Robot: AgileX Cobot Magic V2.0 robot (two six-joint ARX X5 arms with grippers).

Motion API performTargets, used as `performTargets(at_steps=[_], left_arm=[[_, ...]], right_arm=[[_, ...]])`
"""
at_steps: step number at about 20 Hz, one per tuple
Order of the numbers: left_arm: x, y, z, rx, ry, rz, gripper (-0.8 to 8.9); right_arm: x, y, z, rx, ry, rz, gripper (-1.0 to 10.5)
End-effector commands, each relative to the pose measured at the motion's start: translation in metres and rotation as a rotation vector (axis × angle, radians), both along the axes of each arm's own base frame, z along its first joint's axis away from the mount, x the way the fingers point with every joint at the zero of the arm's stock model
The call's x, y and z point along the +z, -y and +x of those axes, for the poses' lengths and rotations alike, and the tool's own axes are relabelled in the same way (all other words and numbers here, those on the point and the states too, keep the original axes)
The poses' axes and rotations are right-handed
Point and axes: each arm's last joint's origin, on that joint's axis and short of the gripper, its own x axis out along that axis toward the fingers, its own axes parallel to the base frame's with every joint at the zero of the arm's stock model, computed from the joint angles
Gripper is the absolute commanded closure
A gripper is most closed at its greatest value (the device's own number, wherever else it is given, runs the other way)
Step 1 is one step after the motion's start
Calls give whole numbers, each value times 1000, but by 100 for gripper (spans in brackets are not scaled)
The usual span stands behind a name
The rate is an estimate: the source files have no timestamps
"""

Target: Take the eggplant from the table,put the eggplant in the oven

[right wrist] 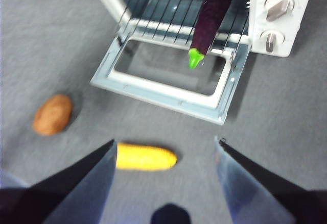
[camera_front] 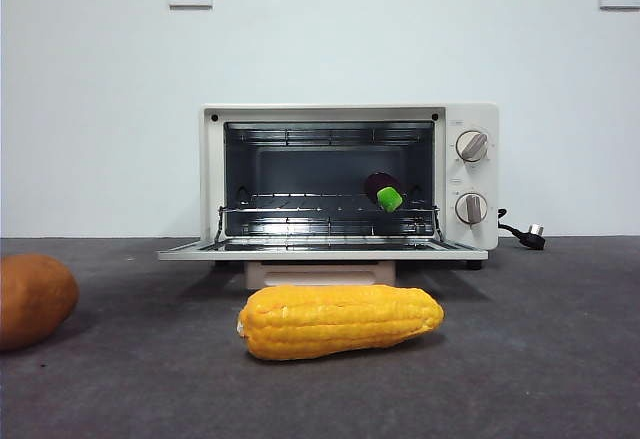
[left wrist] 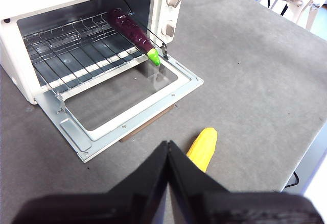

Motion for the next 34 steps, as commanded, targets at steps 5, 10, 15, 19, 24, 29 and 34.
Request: performTargets(at_steps=[5, 10, 15, 19, 24, 29, 34], left_arm=[[-1, 1, 1, -5, 6, 0, 819], [-1, 1, 1, -5, 6, 0, 819], [-1, 1, 2, -5, 4, 1, 819], [-2, 3, 8, -4, 2, 3, 819], [-7, 7, 26, 1, 15, 23, 819], [-26, 4, 65, 85, -57, 55, 819], [-60, -22, 118, 164, -189, -13, 820]], right_arm=[[17, 22, -54, 22, 97, 20, 631], [19, 26, -63, 22, 112, 25, 703], [19, 24, -64, 87, 104, 46, 958], [18, 25, -65, 93, 92, 41, 958], [16, 25, -67, 101, 74, 24, 958], [15, 28, -72, 106, 57, 15, 958], [15, 36, -92, 107, 65, 19, 958]])
